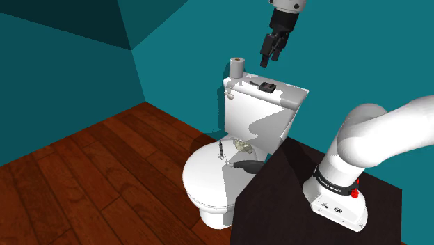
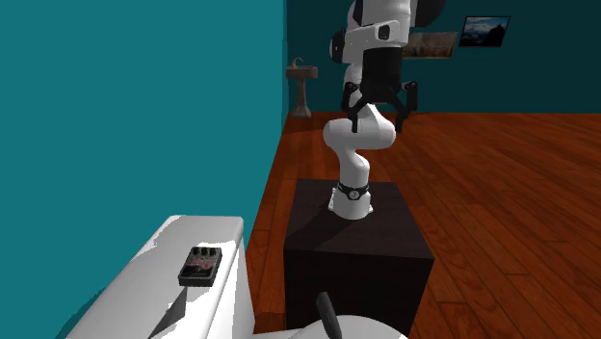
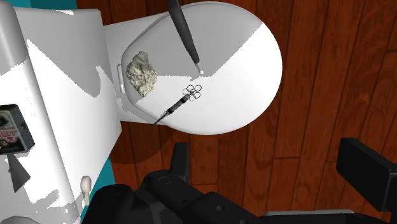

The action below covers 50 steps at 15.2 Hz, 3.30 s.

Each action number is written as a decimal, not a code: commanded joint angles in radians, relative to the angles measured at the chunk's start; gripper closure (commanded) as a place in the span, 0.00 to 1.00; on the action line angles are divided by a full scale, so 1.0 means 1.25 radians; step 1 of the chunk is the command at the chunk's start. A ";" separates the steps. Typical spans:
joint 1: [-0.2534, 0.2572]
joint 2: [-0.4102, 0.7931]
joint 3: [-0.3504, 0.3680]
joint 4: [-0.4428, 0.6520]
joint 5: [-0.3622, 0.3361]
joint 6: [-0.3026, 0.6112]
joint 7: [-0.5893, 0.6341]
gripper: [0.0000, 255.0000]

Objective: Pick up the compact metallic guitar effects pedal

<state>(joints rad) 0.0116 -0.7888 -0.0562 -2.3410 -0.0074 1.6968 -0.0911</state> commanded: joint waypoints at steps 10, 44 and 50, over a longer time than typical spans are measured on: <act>-0.013 0.156 -0.164 0.037 -0.081 0.036 -0.238 0.00; -0.156 1.033 -0.388 0.574 0.044 0.136 -0.924 0.00; -0.155 1.033 -0.388 0.574 0.044 0.135 -0.923 1.00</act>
<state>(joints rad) -0.1830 0.5019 -0.5420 -1.6226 0.0476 1.8653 -1.2448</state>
